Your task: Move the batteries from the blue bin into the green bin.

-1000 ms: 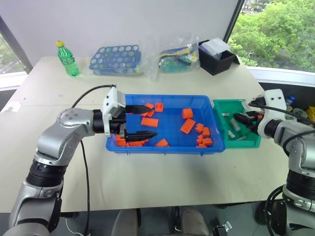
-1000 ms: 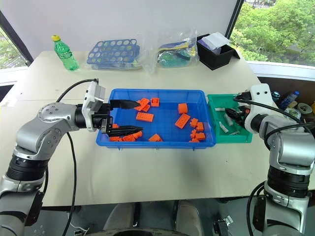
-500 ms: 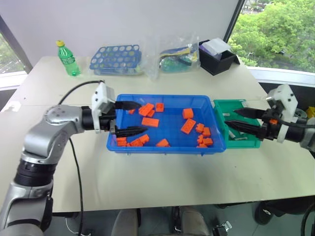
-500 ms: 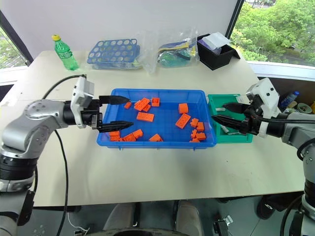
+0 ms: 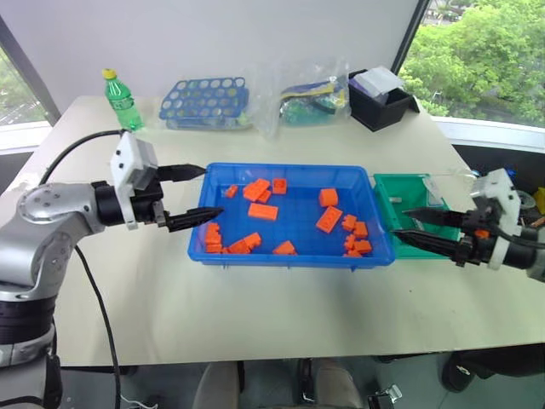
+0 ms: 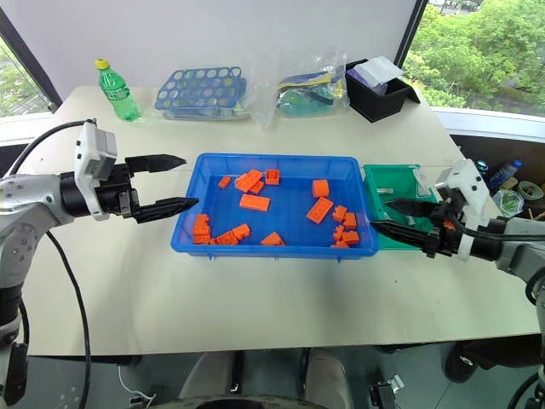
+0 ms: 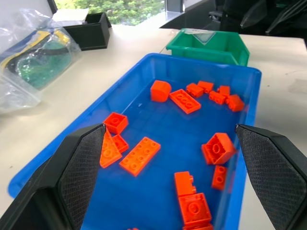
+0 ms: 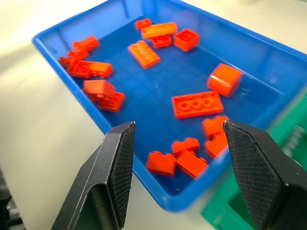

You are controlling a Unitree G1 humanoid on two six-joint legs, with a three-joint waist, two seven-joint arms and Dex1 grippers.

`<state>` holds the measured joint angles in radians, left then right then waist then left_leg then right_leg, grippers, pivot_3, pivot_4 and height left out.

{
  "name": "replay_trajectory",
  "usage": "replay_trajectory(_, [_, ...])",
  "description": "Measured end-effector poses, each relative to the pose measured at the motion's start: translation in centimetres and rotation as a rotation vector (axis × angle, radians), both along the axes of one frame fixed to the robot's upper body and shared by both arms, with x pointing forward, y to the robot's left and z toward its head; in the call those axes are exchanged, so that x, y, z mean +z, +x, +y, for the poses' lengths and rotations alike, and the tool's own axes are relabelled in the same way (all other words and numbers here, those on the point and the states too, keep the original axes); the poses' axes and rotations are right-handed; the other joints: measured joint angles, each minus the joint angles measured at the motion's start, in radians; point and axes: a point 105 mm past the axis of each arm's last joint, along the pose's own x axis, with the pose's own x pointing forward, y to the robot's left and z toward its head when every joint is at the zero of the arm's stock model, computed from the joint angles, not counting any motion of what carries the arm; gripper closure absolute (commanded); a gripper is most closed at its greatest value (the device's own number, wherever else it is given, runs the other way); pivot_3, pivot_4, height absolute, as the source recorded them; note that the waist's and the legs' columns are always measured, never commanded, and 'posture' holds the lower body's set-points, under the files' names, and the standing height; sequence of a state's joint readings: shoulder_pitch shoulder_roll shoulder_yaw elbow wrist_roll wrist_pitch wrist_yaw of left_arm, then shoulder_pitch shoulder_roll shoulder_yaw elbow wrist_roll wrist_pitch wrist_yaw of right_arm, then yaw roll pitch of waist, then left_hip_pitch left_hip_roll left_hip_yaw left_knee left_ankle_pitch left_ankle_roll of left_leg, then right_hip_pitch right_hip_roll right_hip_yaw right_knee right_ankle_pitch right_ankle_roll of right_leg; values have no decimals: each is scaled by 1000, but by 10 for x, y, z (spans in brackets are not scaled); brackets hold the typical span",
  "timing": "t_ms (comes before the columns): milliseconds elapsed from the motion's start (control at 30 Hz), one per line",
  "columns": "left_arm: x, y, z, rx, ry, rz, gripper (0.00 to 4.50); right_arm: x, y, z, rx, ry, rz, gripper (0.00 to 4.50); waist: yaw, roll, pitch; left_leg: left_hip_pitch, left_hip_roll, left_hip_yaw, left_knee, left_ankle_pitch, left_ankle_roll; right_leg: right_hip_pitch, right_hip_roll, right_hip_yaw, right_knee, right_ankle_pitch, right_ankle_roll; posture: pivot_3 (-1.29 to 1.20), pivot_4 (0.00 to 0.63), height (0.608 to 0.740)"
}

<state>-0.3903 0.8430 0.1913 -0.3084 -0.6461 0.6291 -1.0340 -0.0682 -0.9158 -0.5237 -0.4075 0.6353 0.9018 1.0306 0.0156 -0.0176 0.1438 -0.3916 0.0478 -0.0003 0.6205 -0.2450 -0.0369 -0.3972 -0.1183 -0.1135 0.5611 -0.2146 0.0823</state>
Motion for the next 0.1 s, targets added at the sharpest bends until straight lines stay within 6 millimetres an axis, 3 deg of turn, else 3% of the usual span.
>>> replay_trajectory(100, [3,0,2,16,-4,-14,0,-3,-3,-5,-26,9,12,1539,0,0,0,0,0,0,0,0,0,0,0,0,0,0,0,0,150,723])
